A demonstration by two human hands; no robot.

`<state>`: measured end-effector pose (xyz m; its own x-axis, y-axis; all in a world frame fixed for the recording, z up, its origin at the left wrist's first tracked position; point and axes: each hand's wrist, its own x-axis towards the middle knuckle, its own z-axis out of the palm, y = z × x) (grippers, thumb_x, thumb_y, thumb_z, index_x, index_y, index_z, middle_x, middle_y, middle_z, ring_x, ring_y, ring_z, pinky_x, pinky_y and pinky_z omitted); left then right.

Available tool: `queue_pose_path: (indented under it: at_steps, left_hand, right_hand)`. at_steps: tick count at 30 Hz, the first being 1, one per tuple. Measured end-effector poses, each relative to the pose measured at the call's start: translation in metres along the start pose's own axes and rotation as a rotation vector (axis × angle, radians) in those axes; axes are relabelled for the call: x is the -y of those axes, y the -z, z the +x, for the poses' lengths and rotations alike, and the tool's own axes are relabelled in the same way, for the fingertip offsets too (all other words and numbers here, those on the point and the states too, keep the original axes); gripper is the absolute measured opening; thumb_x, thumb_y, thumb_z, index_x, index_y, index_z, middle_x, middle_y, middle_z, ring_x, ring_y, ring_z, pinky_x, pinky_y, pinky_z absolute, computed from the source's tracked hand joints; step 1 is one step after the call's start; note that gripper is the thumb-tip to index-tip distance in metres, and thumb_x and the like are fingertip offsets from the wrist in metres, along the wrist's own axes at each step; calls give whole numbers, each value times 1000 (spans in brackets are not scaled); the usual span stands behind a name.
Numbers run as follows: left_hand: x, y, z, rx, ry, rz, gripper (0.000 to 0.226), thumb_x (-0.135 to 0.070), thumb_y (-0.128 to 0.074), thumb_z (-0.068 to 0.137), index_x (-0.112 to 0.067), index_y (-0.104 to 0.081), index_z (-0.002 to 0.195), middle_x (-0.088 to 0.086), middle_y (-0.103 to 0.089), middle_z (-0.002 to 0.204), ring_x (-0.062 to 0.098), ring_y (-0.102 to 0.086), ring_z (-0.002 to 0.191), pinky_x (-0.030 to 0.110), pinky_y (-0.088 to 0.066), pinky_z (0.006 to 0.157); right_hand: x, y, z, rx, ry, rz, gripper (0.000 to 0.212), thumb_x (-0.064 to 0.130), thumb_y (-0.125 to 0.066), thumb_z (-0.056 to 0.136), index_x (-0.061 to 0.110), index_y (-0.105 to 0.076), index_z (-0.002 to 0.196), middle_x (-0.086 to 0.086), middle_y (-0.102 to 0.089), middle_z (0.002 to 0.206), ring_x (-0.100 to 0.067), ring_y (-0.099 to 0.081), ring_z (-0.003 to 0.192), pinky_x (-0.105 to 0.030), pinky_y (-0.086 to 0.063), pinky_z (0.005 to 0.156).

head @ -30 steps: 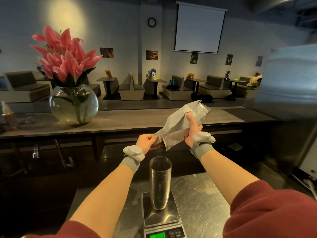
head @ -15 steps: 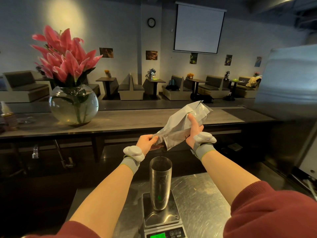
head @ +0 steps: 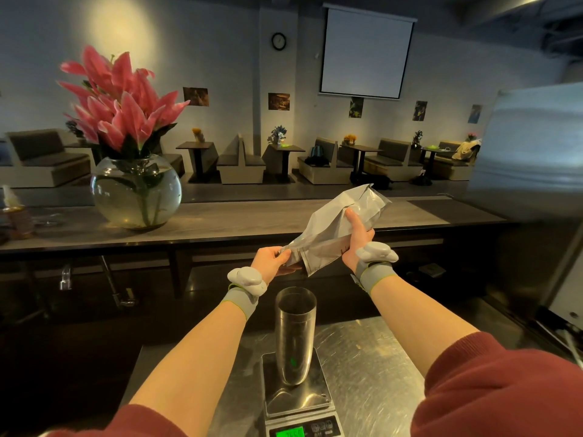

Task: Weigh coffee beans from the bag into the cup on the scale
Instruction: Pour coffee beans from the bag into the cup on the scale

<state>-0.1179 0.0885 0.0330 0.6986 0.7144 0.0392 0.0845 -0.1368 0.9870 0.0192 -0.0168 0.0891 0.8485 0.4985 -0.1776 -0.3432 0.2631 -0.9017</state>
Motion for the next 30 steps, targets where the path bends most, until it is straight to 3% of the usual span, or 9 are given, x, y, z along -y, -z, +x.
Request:
queue_pose_path:
  at_steps: [14, 22, 30]
  left_hand:
    - [3, -2, -2, 3, 22, 3, 32, -17, -45, 96, 0, -57, 120, 20, -61, 124, 33, -62, 112, 42, -50, 99]
    - [2, -3, -2, -39, 12, 33, 30, -15, -47, 95, 2, -58, 118, 23, -60, 122, 35, -61, 113, 42, -51, 96]
    - [8, -4, -3, 40, 55, -4, 33, -14, -45, 96, 3, -54, 123, 23, -58, 124, 37, -58, 116, 40, -51, 96]
  right_hand:
    - [-1, 3, -2, 3, 7, 5, 91, 48, -69, 77, 21, -18, 148, -10, -37, 146, -31, -40, 132, -48, -36, 111]
    - [-5, 7, -2, -19, 2, -44, 92, 53, -64, 78, 20, -16, 150, -8, -34, 149, -30, -37, 135, -43, -33, 110]
    - [-6, 15, -2, -41, -11, -121, 87, 52, -59, 84, 19, -14, 150, -7, -31, 151, -29, -33, 137, -39, -30, 110]
